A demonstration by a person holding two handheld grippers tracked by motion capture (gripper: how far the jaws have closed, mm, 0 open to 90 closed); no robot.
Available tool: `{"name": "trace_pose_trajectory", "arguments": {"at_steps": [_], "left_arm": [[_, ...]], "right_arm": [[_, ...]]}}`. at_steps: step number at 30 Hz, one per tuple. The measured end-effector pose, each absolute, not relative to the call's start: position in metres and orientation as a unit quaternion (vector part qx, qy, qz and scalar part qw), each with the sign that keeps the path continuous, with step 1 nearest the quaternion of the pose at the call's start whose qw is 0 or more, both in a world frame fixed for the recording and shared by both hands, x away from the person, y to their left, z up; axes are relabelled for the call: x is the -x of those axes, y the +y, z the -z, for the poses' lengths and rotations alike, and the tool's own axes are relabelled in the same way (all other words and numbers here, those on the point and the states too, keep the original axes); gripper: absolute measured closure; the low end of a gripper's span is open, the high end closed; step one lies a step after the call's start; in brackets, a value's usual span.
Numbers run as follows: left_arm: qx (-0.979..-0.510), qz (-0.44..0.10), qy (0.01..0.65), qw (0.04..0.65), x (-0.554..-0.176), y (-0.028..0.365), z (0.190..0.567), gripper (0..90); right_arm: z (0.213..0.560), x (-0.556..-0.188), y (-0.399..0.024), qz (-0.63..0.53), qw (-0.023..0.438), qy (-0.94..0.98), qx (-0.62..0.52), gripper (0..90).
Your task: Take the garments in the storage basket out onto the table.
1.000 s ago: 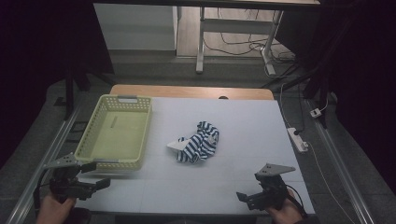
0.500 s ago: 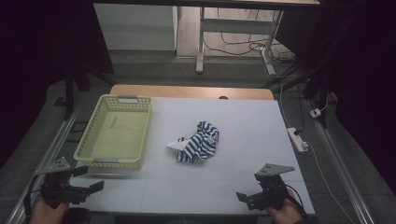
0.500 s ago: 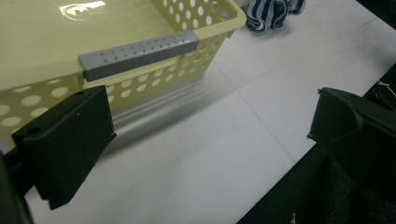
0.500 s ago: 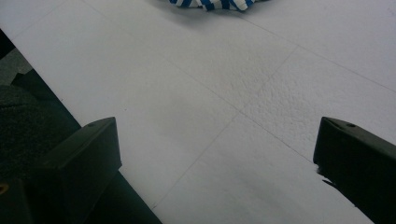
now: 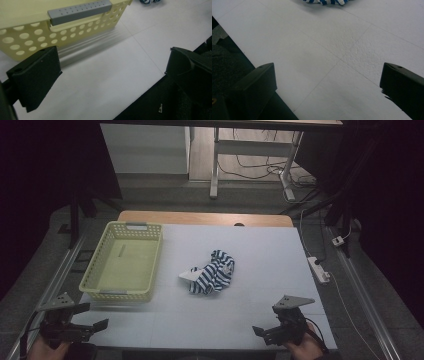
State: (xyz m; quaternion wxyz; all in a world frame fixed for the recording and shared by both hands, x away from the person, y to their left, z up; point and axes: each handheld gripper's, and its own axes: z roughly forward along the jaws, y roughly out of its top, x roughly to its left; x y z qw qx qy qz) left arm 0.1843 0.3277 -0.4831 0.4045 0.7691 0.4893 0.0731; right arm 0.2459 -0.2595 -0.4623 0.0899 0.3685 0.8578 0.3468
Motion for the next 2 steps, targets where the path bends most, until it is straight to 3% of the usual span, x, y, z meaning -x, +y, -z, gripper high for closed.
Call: {"name": "trace_pose_trajectory", "arguments": {"at_steps": [2], "left_arm": [[-0.768,-0.069,0.49,0.407,-0.1853,0.3282,0.4832,0.0]], "right_arm": [[0.4628,-0.246,-0.2591,-0.345,0.091,0.858,-0.369,0.7]]}}
